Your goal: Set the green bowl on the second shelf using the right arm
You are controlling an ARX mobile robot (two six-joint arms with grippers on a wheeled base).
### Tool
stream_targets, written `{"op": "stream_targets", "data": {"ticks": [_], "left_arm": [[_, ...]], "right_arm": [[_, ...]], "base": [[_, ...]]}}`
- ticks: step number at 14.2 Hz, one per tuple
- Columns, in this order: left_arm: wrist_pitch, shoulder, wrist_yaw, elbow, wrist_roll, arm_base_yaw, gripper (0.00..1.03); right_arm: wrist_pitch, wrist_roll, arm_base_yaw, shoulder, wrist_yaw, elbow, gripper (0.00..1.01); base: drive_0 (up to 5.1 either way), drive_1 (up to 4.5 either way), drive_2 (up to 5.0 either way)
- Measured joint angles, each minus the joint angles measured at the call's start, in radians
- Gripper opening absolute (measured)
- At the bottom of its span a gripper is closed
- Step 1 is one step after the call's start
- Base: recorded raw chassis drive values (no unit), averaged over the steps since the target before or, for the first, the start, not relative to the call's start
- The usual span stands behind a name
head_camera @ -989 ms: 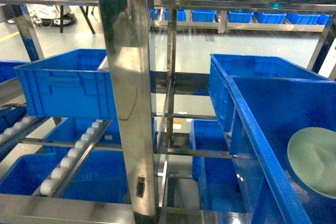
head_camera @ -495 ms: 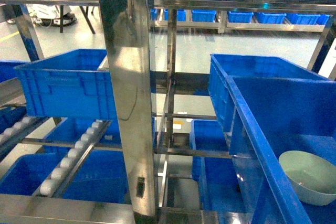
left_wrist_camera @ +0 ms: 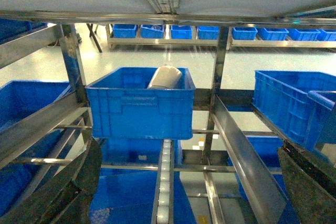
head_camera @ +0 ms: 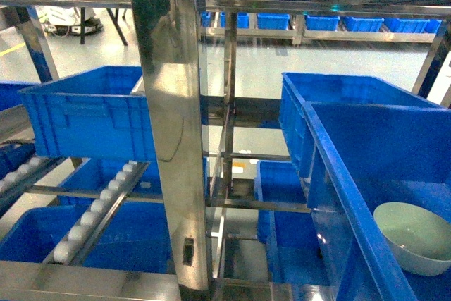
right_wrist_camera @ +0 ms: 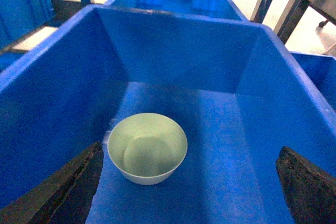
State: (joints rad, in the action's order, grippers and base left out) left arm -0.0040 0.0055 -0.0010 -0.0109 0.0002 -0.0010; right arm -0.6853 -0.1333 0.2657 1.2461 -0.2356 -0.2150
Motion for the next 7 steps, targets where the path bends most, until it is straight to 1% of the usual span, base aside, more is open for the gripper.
{"op": "stream_targets", "data": {"ticks": [1,2,3,4,5,6,7], "left_arm": [[0.000,0.000,0.000,0.000,0.000,0.000,0.98],[0.000,0.000,0.000,0.000,0.000,0.000,0.98],[0.000,0.000,0.000,0.000,0.000,0.000,0.98],[0.000,0.000,0.000,0.000,0.000,0.000,0.98],[0.000,0.000,0.000,0.000,0.000,0.000,0.98],[0.000,0.000,-0.001,0.000,0.000,0.000,0.98],[0.000,0.000,0.000,0.000,0.000,0.000,0.98]], "right_arm": [[0.067,0.019,0.012,-0.090,-0.013,0.009,0.98],[0.168,0.052,0.033,-0.233,-0.029,0.016,0.98],[0.284,0.092,0.055,-0.400,-0.062,0.016,0.98],[0.426,0.115,0.076,-0.587,-0.097,0.017,0.98],[0.552,0.145,0.117,-0.735,-0.168,0.019,0.98],[0.637,0.167,0.158,-0.831,-0.217,0.019,0.98],[0.675,0.171,0.176,-0.893,-0.226,0.019,0.98]], "base": [[0.0,0.00,0.0],[0.0,0.00,0.0],[0.0,0.00,0.0],[0.0,0.00,0.0],[0.0,0.00,0.0],[0.0,0.00,0.0],[0.0,0.00,0.0]]}}
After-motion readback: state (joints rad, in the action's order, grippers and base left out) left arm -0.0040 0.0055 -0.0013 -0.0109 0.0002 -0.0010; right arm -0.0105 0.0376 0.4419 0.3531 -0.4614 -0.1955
